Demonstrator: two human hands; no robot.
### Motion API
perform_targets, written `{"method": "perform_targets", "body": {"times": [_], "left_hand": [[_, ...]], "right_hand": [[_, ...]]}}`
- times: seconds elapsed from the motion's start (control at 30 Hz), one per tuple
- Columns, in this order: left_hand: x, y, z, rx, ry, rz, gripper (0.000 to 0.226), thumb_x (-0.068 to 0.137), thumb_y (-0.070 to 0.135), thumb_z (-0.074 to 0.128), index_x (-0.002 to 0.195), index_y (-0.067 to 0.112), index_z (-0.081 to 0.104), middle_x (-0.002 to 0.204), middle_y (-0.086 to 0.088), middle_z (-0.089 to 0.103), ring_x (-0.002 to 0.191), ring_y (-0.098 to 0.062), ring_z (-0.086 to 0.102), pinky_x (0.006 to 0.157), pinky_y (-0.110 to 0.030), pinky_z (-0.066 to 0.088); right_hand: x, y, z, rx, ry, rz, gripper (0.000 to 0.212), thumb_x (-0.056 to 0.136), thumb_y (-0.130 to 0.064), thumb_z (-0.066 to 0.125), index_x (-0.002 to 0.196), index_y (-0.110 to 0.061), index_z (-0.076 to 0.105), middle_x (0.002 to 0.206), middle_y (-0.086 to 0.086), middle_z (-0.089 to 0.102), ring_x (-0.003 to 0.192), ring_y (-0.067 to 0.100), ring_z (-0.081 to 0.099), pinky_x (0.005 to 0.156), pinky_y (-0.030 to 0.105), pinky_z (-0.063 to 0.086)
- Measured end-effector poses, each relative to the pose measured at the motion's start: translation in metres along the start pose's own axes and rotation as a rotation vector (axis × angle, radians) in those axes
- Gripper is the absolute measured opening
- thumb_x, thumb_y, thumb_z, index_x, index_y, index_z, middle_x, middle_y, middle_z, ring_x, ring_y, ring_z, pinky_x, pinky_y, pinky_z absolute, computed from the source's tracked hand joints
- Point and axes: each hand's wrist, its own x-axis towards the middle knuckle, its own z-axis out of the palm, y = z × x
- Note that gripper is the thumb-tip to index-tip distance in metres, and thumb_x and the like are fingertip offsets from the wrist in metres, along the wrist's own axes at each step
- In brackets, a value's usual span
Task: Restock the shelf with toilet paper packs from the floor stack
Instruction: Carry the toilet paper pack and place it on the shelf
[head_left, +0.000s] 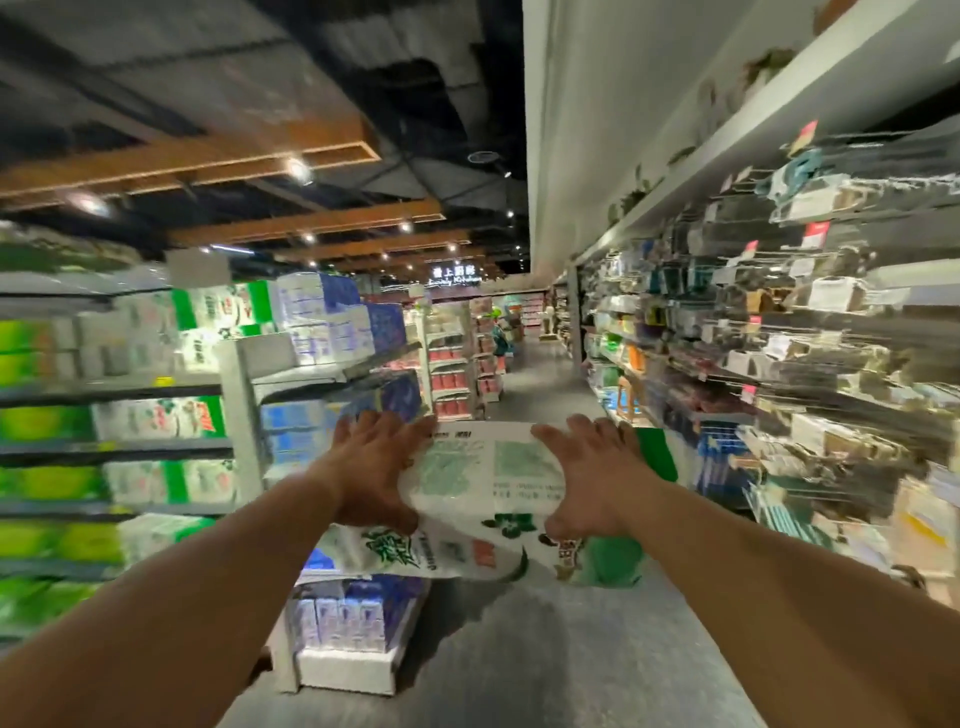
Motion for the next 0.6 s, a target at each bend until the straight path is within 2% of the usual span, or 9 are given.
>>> {"method": "perform_targets", "body": {"times": [0.13,0.23,0.43,0.6], "left_hand": [[0.009,-0.085,0.018,0.087,0.051,-0.139,0.134,0.045,0.079,0.059,0.159,0.039,0.001,0.148,-0.004,0.033,0.141,-0.03,0.022,0.12,-0.058,0.012],[0.019,-0.146,0.024,0.118,0.069,-0.256,0.132,0.048,0.076,0.066,0.159,0.039,0.005,0.142,-0.001,0.036,0.138,-0.029,0.026,0.12,-0.056,0.014],[0.031,-0.26,0.035,0.17,0.078,-0.507,0.13,0.049,0.074,0.068,0.158,0.04,0.006,0.138,0.0,0.037,0.134,-0.029,0.027,0.117,-0.055,0.019],[0.026,-0.348,0.051,0.183,0.037,-0.621,0.128,0.055,0.069,0.077,0.159,0.04,0.008,0.141,0.001,0.036,0.135,-0.025,0.025,0.119,-0.052,0.014]], "right_hand": [[0.104,-0.051,0.016,0.031,0.025,-0.153,0.121,0.065,-0.065,0.072,0.157,-0.042,-0.003,0.164,0.007,0.006,0.148,0.037,0.007,0.121,0.057,0.003],[0.182,-0.089,0.022,0.06,0.038,-0.276,0.121,0.067,-0.065,0.073,0.157,-0.042,-0.004,0.165,0.007,0.003,0.15,0.036,0.004,0.121,0.057,0.0],[0.33,-0.178,0.026,0.103,0.102,-0.526,0.116,0.071,-0.064,0.073,0.159,-0.04,0.001,0.162,0.008,0.013,0.148,0.035,0.011,0.121,0.054,0.0],[0.421,-0.264,0.047,0.159,0.11,-0.679,0.114,0.069,-0.068,0.072,0.157,-0.042,0.005,0.159,0.005,0.019,0.147,0.031,0.013,0.121,0.052,0.001]]}}
